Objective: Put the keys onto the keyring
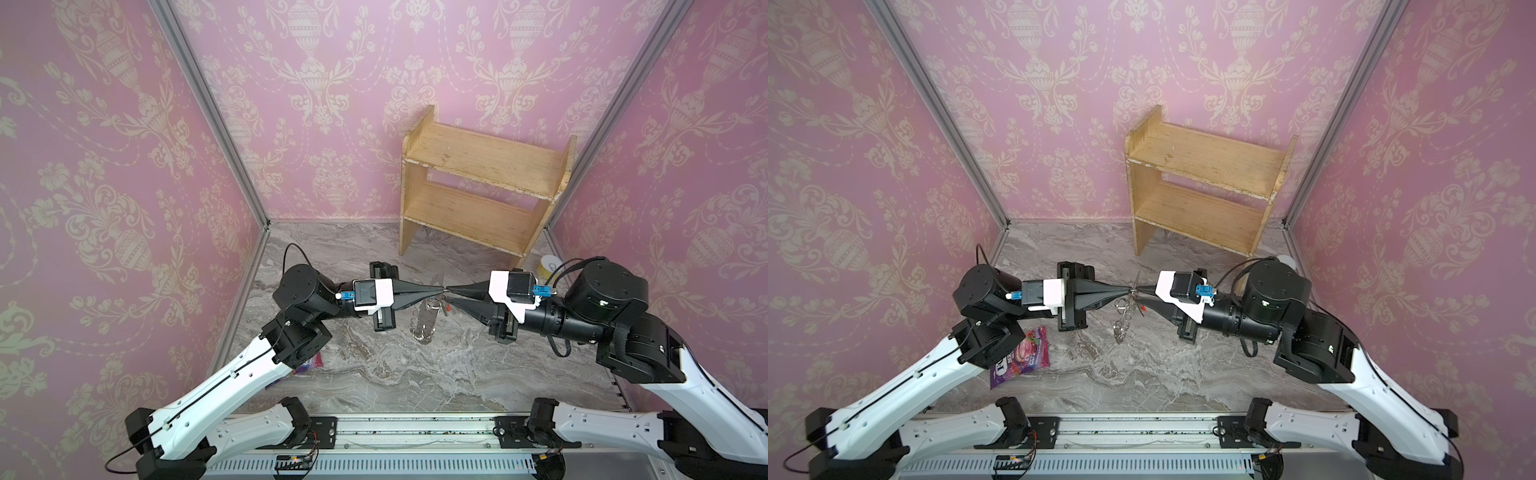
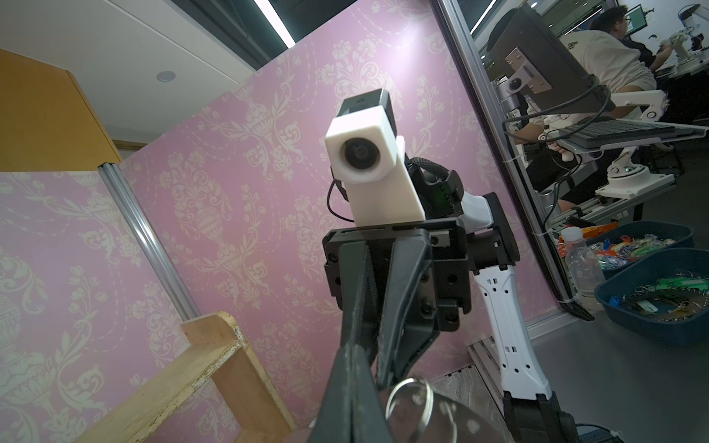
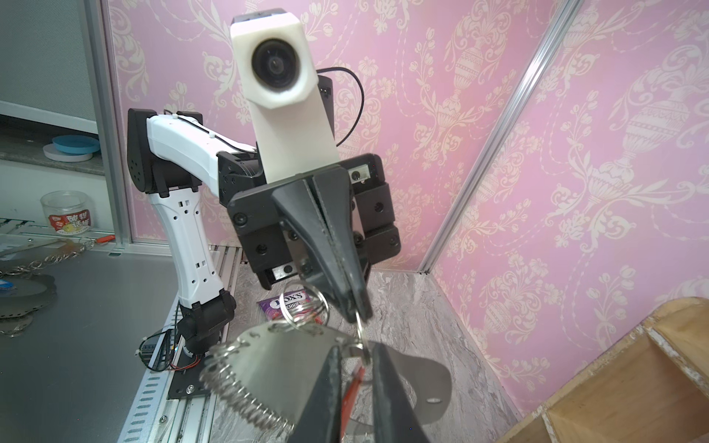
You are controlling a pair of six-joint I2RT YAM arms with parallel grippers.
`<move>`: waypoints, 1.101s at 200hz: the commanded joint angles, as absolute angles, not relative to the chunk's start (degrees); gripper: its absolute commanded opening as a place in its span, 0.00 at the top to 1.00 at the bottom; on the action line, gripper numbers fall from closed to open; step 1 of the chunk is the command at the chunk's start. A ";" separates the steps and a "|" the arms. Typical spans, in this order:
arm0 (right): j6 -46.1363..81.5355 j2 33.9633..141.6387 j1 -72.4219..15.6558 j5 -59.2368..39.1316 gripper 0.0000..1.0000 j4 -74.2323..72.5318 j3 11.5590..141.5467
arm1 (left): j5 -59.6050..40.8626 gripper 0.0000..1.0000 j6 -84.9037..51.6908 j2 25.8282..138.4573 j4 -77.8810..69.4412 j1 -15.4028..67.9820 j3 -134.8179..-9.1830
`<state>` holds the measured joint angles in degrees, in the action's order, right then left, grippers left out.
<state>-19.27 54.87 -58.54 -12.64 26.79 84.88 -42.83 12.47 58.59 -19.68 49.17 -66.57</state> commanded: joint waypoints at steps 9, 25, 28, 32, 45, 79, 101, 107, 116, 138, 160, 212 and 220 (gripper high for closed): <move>-18.17 55.06 -58.59 -13.45 0.87 25.23 84.73 | -44.19 1.00 11.06 57.74 -22.23 48.62 -66.71; -18.15 55.11 -58.54 -13.45 0.90 25.14 84.73 | -44.33 1.00 10.94 57.72 -22.32 48.69 -66.71; -18.11 55.11 -58.55 -13.47 0.91 25.14 84.65 | -44.38 1.00 10.90 57.69 -22.31 48.69 -66.71; -18.15 55.07 -58.58 -13.60 0.92 25.00 84.64 | -44.38 1.00 10.87 57.78 -22.28 48.67 -66.71; -18.06 55.05 -58.56 -13.47 0.95 24.65 84.46 | -44.43 1.00 10.77 57.78 -22.29 48.67 -66.71; -18.02 54.90 -58.61 -13.76 1.00 24.12 84.07 | -44.43 1.00 10.63 57.83 -22.15 48.69 -66.71; -18.15 55.31 -58.54 -13.21 1.00 25.53 84.89 | -43.82 1.00 10.89 57.76 -20.84 48.61 -66.88; -18.19 55.44 -58.56 -12.76 1.00 26.45 85.37 | -43.54 1.00 10.99 57.74 -20.26 48.68 -66.97; -18.61 55.66 -58.54 -11.97 1.00 28.15 86.23 | -42.88 1.00 11.36 57.50 -18.84 48.63 -67.17; -19.06 56.26 -58.56 -9.57 1.00 33.47 88.95 | -41.03 0.92 12.62 56.72 -12.54 48.67 -68.31; -19.25 57.50 -58.54 -7.54 1.00 39.50 91.87 | -38.95 0.68 13.07 56.21 -4.94 48.68 -69.91; -18.96 61.33 -58.62 -4.24 1.00 50.67 96.52 | -31.42 0.39 13.65 58.55 20.29 48.67 -77.87; -18.70 61.72 -58.54 -4.13 1.00 51.34 96.42 | -30.62 0.39 13.30 58.82 22.23 48.69 -78.01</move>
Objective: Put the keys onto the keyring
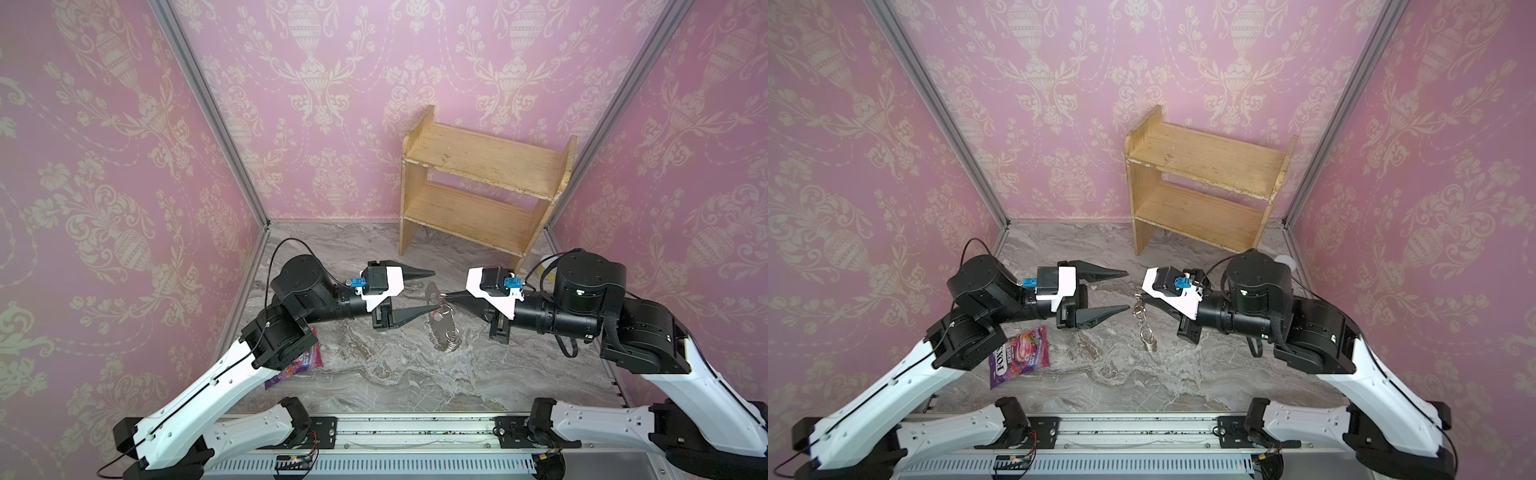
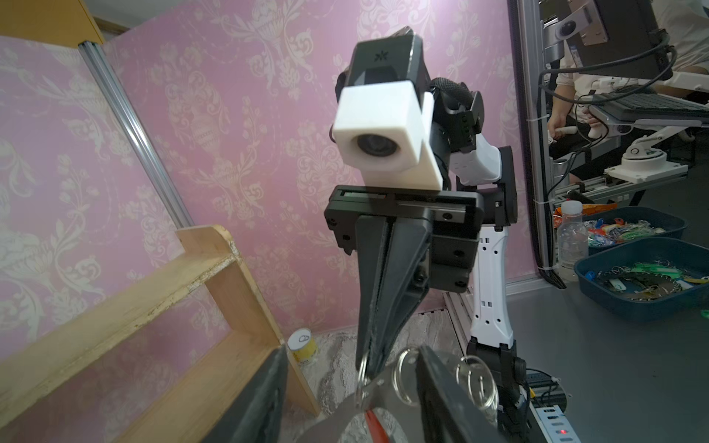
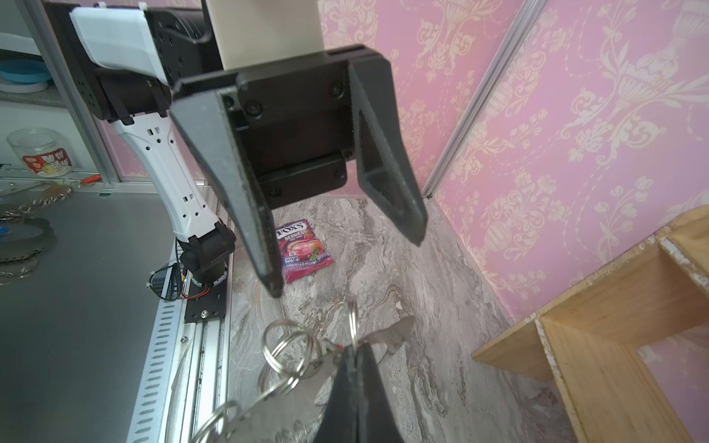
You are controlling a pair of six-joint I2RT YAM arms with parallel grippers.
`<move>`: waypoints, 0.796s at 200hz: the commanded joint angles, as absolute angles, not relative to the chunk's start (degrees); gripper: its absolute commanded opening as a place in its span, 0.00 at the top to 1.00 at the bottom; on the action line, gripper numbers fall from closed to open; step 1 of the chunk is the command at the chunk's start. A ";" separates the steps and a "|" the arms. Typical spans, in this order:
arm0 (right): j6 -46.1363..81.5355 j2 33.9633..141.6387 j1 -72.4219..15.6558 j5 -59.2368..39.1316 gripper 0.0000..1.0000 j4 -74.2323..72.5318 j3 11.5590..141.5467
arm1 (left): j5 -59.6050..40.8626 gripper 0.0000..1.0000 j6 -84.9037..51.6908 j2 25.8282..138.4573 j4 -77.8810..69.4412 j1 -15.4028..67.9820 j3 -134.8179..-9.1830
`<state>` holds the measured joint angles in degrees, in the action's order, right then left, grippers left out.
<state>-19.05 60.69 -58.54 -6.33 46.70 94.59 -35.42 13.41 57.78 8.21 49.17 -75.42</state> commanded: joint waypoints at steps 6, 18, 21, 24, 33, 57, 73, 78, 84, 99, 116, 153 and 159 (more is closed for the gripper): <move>-18.41 61.95 -58.58 -4.11 1.00 51.79 96.33 | -30.02 0.39 13.03 59.01 23.35 48.69 -77.97; -17.87 62.53 -58.59 -3.92 1.00 52.53 95.80 | -29.33 0.40 12.57 58.90 24.55 48.69 -77.19; -17.77 62.63 -58.59 -3.87 1.00 52.62 95.74 | -29.21 0.41 12.50 58.77 24.60 48.63 -76.86; -17.68 62.66 -58.56 -3.73 1.00 52.83 95.56 | -29.18 0.41 12.45 58.61 24.61 48.67 -76.61; -17.21 63.05 -58.54 -3.52 1.00 53.20 95.41 | -28.84 0.43 12.14 58.12 23.95 48.65 -75.55; -16.28 64.10 -58.54 -3.18 1.00 53.98 95.28 | -29.15 0.49 11.40 57.35 22.27 48.69 -73.08; -15.69 65.07 -58.52 -3.58 1.00 54.89 95.59 | -30.75 0.53 10.79 57.79 21.97 48.69 -72.37; -15.67 65.20 -58.55 -3.68 1.00 55.10 95.58 | -31.11 0.54 10.58 57.90 21.97 48.69 -72.25; -15.56 65.31 -58.55 -3.85 1.00 55.27 95.58 | -31.53 0.56 10.56 58.07 22.04 48.65 -72.16; -15.16 65.48 -58.48 -3.95 1.00 55.46 95.33 | -32.12 0.59 10.48 58.22 22.17 48.65 -71.94; -14.89 65.57 -58.21 -4.30 1.00 55.45 94.91 | -32.86 0.64 10.34 58.27 21.65 48.69 -71.64; -14.45 65.20 -57.63 -5.27 1.00 54.24 93.94 | -34.08 0.71 9.77 59.50 21.53 48.69 -71.54; -14.46 65.18 -57.57 -5.36 1.00 54.22 93.92 | -34.10 0.72 9.84 59.57 21.43 48.69 -71.46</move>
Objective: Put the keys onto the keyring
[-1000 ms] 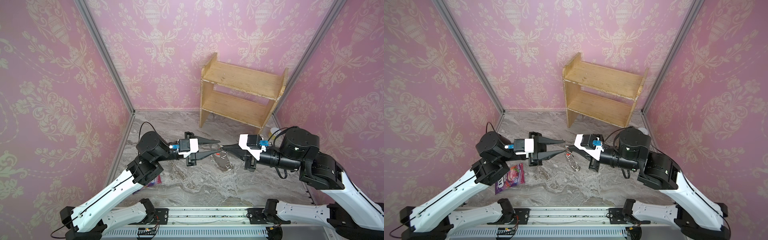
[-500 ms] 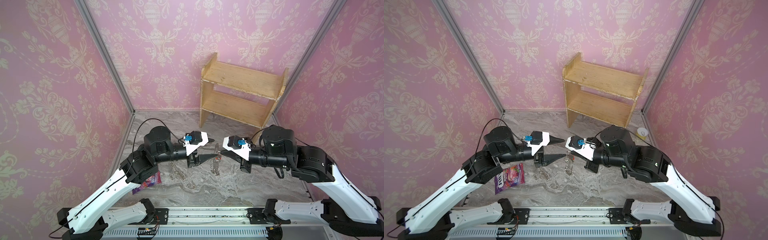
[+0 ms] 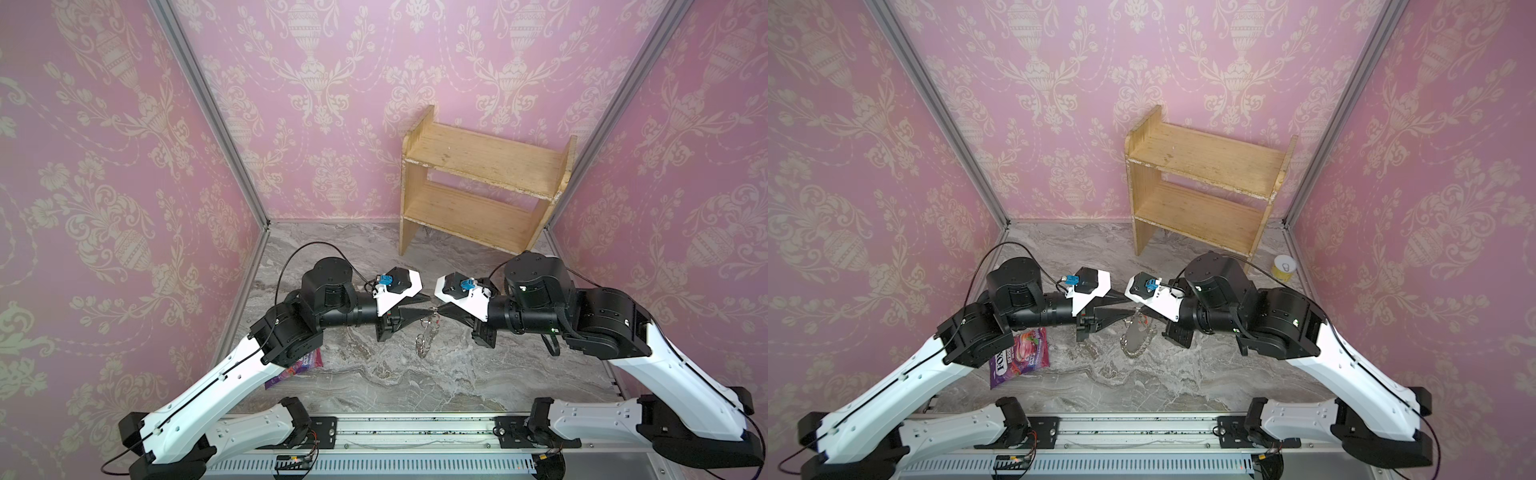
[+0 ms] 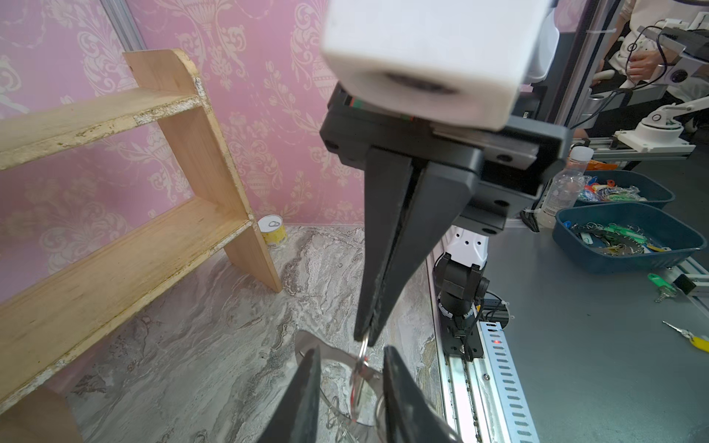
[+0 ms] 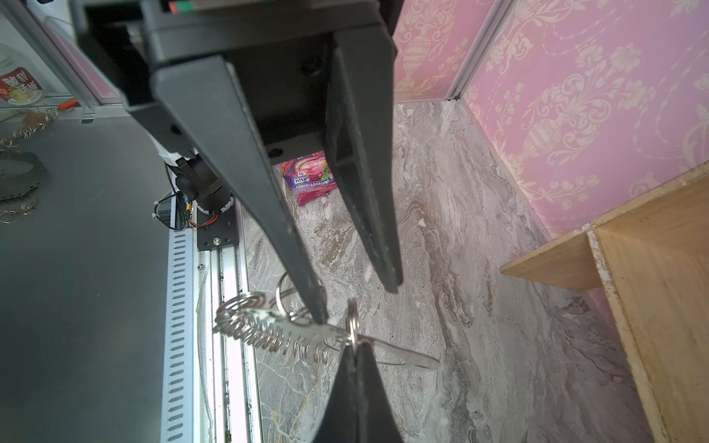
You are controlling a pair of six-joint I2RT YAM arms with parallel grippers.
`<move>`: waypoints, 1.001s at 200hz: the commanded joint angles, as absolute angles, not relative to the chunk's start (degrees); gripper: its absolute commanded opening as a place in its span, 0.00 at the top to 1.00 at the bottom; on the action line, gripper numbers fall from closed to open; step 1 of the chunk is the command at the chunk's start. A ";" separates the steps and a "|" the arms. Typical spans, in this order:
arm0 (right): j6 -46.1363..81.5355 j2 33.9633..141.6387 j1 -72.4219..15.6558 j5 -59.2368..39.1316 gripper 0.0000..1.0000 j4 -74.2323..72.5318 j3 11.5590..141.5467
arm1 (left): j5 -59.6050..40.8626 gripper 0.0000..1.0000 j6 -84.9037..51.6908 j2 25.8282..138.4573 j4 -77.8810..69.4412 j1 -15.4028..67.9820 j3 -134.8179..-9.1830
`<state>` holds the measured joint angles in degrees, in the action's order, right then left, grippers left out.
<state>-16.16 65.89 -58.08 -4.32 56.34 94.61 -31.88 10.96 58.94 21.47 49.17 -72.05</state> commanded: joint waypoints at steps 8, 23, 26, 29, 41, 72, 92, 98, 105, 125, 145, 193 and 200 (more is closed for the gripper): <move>-14.42 65.18 -57.50 -5.62 1.00 54.14 93.84 | -34.10 0.73 9.84 59.72 21.24 48.69 -71.46; -14.35 65.13 -57.35 -6.13 1.00 54.06 93.54 | -34.17 0.74 9.80 59.94 20.70 48.69 -71.52; -14.33 65.15 -57.33 -6.15 1.00 53.97 93.52 | -34.24 0.74 9.76 59.95 20.52 48.69 -71.54; -14.33 65.15 -57.28 -6.20 1.00 53.92 93.38 | -34.27 0.75 9.79 60.02 20.41 48.69 -71.61; -14.24 64.92 -57.29 -6.26 1.00 53.63 93.19 | -34.75 0.76 9.84 60.48 20.40 48.72 -71.87; -14.24 64.52 -57.05 -6.50 1.00 52.49 92.90 | -35.84 0.80 9.56 61.25 20.47 48.69 -71.94; -14.30 64.38 -56.95 -6.49 1.00 51.84 92.81 | -36.16 0.81 9.49 61.34 20.47 48.69 -71.89; -14.30 64.28 -56.95 -6.50 1.00 51.69 92.81 | -36.21 0.82 9.49 61.33 20.50 48.69 -71.89; -14.31 64.20 -56.97 -6.46 1.00 51.30 92.81 | -36.23 0.82 9.49 61.35 20.50 48.69 -71.81; -14.25 64.25 -56.87 -6.74 1.00 51.15 92.99 | -36.12 0.86 9.50 61.30 20.25 48.69 -71.70; -14.24 64.25 -56.92 -6.79 1.00 50.85 92.90 | -36.12 0.90 9.59 61.39 20.32 48.69 -71.72; -14.20 63.73 -56.87 -6.33 1.00 50.36 92.64 | -36.47 0.92 9.93 61.35 20.58 48.69 -71.46; -14.20 63.60 -56.82 -6.24 1.00 50.30 92.63 | -36.56 0.91 10.09 61.27 20.76 48.69 -71.53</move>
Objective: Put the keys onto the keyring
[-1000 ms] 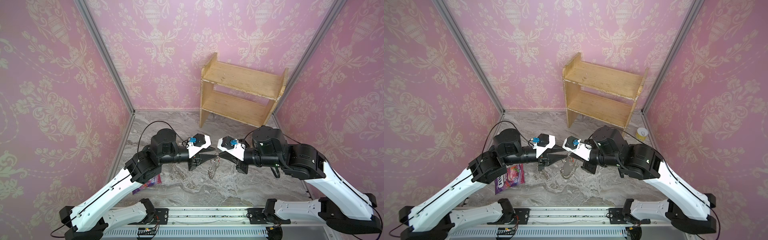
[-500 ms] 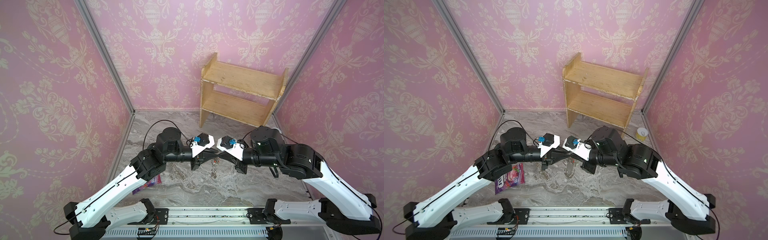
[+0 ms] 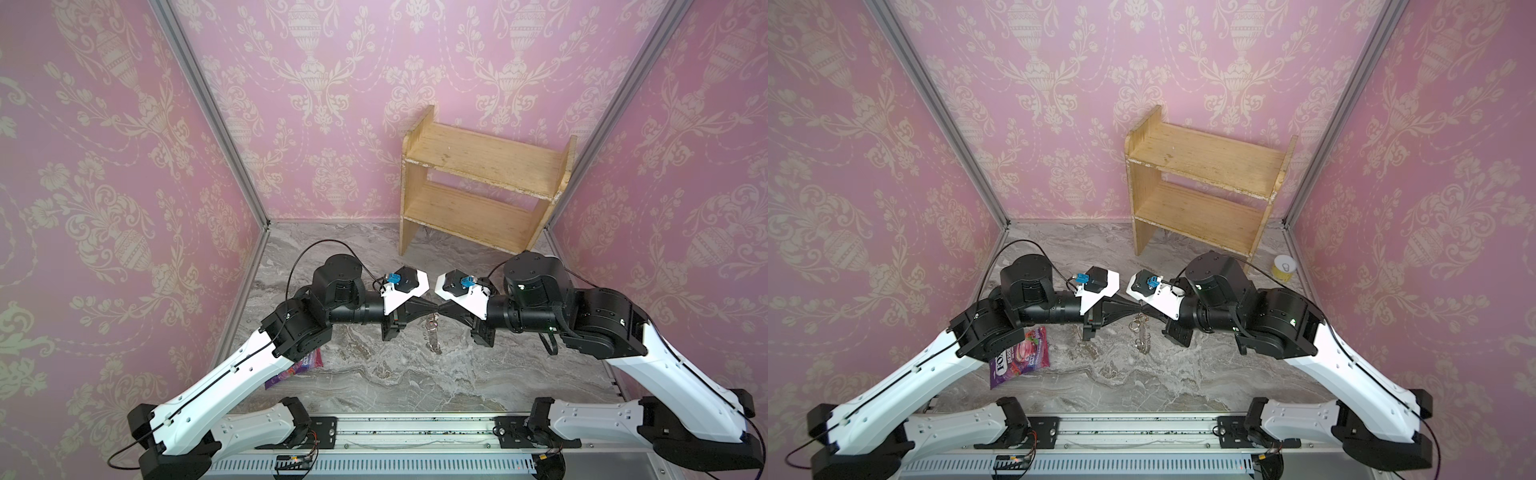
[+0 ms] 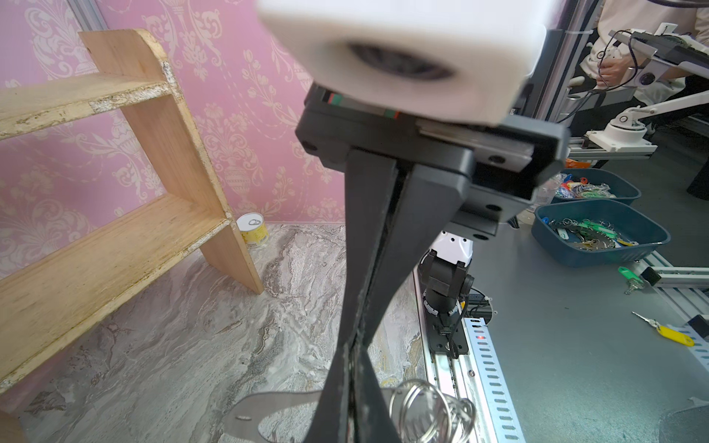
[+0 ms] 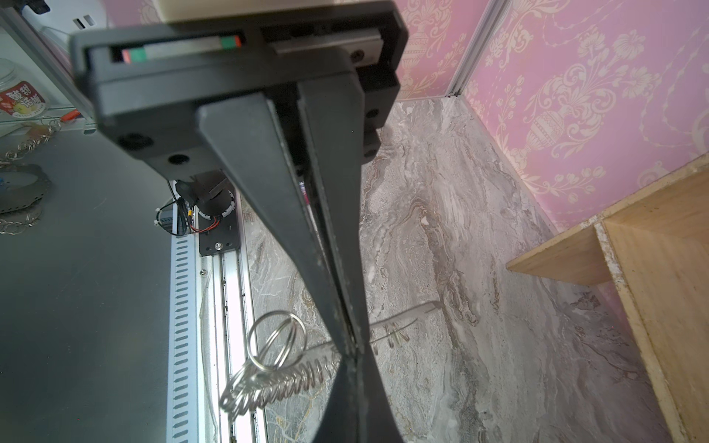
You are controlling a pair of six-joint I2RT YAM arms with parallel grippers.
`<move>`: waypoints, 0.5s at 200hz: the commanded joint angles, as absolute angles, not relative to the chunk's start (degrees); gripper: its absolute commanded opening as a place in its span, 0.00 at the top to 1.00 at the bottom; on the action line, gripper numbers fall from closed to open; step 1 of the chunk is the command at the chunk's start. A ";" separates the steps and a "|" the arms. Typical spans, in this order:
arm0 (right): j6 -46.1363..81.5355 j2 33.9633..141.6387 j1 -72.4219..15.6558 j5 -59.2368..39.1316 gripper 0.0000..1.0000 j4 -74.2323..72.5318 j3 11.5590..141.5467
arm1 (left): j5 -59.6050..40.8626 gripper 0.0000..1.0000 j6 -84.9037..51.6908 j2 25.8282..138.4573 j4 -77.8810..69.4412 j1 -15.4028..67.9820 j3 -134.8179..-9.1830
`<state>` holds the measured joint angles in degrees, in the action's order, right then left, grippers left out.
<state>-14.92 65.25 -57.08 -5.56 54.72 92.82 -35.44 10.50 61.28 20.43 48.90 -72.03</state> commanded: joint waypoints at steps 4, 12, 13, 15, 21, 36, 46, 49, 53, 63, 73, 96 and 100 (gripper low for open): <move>-14.09 63.48 -56.86 -6.22 1.00 50.27 92.62 | -36.51 0.91 10.14 61.22 20.87 48.69 -71.54; -14.15 63.43 -56.79 -6.15 1.00 50.19 92.53 | -36.39 0.90 10.32 61.17 21.16 48.69 -71.69; -14.11 63.31 -56.78 -6.06 1.00 50.19 92.54 | -36.39 0.90 10.30 61.17 21.22 48.69 -71.71; -14.07 63.35 -56.85 -6.06 1.00 50.19 92.55 | -36.39 0.90 10.40 61.13 21.30 48.69 -71.78; -14.04 63.29 -56.80 -6.13 1.00 50.10 92.55 | -36.39 0.90 10.49 61.21 21.45 48.69 -71.89; -13.91 63.22 -56.86 -6.68 1.00 49.75 92.37 | -36.36 0.92 10.46 61.47 21.37 48.69 -72.07; -13.97 63.21 -56.86 -6.64 1.00 49.59 92.29 | -36.51 0.94 10.39 61.68 21.51 48.69 -72.18; -13.93 63.12 -56.81 -6.53 1.00 49.57 92.21 | -36.56 0.95 10.44 61.77 21.54 48.69 -72.23; -13.94 63.04 -56.83 -6.44 1.00 49.49 92.19 | -36.56 0.95 10.45 61.86 21.59 48.69 -72.24; -13.94 62.80 -56.87 -6.33 1.00 49.23 92.07 | -36.63 0.98 10.54 62.02 21.73 48.69 -72.11; -13.97 62.72 -56.79 -6.35 1.00 49.06 92.01 | -36.65 1.00 10.46 62.04 21.50 48.69 -71.91; -13.73 62.84 -56.79 -6.98 1.00 48.67 91.68 | -37.31 1.00 10.43 61.92 20.65 48.78 -71.63; -13.70 62.84 -56.84 -7.11 1.00 48.61 91.59 | -37.35 1.00 10.53 61.88 20.32 48.78 -71.52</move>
